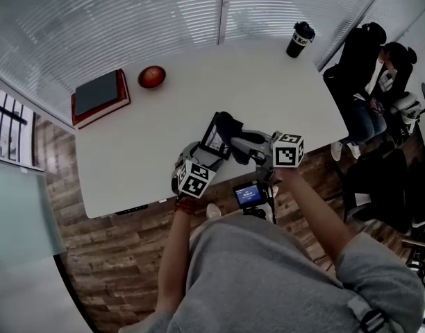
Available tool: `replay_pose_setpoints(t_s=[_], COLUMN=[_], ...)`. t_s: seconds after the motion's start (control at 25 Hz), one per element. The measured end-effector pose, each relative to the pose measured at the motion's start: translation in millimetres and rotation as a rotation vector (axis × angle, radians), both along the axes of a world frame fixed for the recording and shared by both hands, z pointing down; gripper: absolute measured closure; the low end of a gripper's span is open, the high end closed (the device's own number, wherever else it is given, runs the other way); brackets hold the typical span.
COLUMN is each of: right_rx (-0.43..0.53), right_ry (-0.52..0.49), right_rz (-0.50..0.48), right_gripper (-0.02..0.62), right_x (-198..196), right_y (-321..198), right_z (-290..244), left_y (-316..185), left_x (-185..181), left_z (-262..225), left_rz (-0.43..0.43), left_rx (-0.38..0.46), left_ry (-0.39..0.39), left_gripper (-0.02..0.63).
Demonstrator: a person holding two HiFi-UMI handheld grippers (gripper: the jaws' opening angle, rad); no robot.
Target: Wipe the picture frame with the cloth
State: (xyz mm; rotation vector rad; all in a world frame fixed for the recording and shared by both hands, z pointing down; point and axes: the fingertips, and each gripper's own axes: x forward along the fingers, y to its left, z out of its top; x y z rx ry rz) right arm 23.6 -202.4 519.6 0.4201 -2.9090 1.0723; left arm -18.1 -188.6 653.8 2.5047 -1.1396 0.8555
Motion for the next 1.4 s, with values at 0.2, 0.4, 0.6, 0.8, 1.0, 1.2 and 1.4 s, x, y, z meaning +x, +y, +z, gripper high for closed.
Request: replay_pose_setpoints(t_s=[0.2,0.4,0.6,0.8,1.0,1.2,1.4], right_rx=[0.219,0.409,0.496,0.568,0.591,0.603,0.605], right_ry=[-0.016,-0.009,0.007,0.059,0.098,0.134,0.164], right_rz=[0.148,0.279,0.371,0.404,0.406,0.39,0.363], right_gripper=[0.502,0.5,0.5,0.5,0.5,0.5,0.501], right_x=[24.4,38.5,41.3,39.5,35.9,30.1,22.8], right_y=[-9.4,-0.1,13.4,23.0,30.2,36.3,42.6], right_z=[-55.8,-97.7,-117.1,-115.0,-105.2,-95.1,-84.9], left_y=[-4.8,-9.7,1.2,6.7,16.7,20.7,25.4], left_x=[-2.8,-12.1,-29.7,-29.2,-27.6,-26.3,-31.0], left_z=[-71.1,-167.8,-227.9,-228.0,-221.2,-217.6,-220.9], left_rz=[-0.035,-0.116,-0.229,-0.277,-0.299,-0.304,-0.315], left_rx=[0.153,0.409,0.634,0.659,0.687,0.685,0.722], left_ry=[0.15,0.271,0.324,0.357,0.339,0.339,0.323], left_gripper=[0.217,0.249,0.314,0.336,0.382,0.414,0.467])
